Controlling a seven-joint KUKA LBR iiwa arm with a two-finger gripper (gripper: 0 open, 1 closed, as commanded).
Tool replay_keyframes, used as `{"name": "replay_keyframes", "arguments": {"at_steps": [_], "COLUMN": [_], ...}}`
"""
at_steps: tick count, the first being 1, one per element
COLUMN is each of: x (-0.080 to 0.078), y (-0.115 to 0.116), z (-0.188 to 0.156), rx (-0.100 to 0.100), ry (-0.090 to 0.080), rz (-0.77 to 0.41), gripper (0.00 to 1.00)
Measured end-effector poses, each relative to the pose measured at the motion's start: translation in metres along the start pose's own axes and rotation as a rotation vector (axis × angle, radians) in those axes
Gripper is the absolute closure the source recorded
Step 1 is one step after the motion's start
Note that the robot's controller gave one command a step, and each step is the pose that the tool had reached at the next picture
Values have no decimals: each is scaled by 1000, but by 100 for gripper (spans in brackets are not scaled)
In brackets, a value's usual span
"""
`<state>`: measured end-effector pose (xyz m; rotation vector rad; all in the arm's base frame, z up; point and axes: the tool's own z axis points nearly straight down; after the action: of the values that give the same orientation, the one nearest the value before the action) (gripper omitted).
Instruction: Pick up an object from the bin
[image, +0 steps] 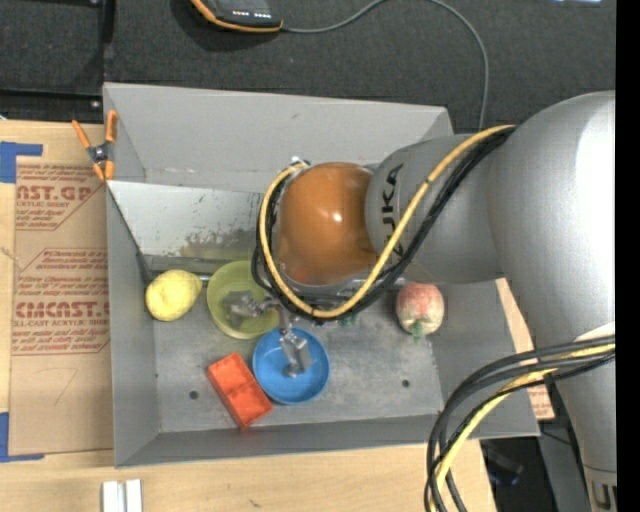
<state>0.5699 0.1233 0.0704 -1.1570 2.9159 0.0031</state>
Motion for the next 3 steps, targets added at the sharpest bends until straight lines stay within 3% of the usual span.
{"name": "replay_keyframes", "arguments": {"at_steps": [1,2,3], "x": [-13,-4,-4], "y": [4,0,0], "z": [0,-4,-4], "rx": [-2,3,3], "ry": [-2,-13,-13], "rz": [409,2,3], "gripper": [0,100,100]}}
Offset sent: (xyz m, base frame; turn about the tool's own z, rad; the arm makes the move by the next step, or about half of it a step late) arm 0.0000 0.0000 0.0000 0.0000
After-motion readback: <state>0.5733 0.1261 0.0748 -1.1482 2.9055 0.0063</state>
